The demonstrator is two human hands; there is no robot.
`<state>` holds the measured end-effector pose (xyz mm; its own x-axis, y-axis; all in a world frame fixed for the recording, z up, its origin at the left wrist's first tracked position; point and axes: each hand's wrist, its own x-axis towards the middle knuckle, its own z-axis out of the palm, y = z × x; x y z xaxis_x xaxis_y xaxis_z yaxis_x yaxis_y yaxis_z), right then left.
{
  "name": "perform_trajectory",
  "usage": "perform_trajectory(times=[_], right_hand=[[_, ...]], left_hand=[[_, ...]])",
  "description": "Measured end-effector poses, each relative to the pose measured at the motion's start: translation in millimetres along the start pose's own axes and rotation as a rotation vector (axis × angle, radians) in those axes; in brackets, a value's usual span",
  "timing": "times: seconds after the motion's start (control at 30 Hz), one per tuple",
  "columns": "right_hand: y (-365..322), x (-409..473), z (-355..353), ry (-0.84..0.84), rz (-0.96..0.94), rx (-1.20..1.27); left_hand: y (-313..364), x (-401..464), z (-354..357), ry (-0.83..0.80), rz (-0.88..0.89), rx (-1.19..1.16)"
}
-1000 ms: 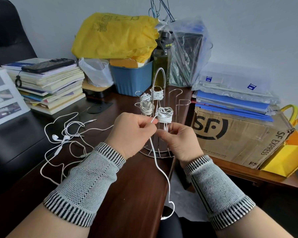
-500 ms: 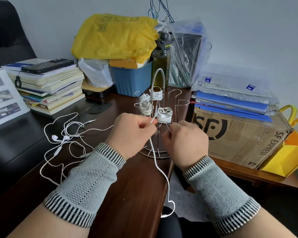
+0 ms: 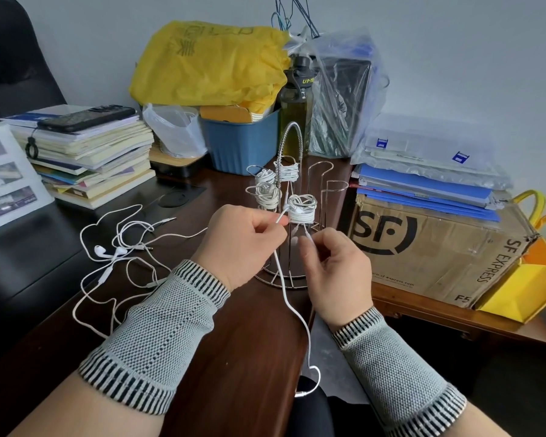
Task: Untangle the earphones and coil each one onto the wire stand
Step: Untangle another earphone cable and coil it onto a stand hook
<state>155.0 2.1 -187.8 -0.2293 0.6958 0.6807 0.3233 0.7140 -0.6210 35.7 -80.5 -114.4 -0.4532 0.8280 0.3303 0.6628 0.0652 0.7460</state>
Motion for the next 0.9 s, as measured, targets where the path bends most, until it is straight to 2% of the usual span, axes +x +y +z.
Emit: perform_trajectory(times=[0.27, 0.33, 0.43, 0.5, 0.73, 0.9], right_hand=[[4, -5, 5, -0.065, 0.019, -0.032], [-3, -6, 1, -0.087, 0.119, 0.108], [-5, -2, 0, -0.061, 0.381, 0.338], [-4, 3, 1, -0.06, 0.471, 0.413], [-15, 20, -5, -0.315, 0.541, 0.643], [-14, 29, -7, -0.456, 0.662, 0.793]], left_hand=[[-2, 1, 2, 0.012, 0.01, 0.016], [-2, 1, 2, 0.011, 0.009, 0.013], [-3, 1, 2, -0.006, 0.001, -0.023], [-5, 0, 2, -0.005, 0.004, -0.023], [-2, 0, 2, -0.011, -0.01, -0.036], [-2, 1, 1, -0.009, -0.006, -0.023]])
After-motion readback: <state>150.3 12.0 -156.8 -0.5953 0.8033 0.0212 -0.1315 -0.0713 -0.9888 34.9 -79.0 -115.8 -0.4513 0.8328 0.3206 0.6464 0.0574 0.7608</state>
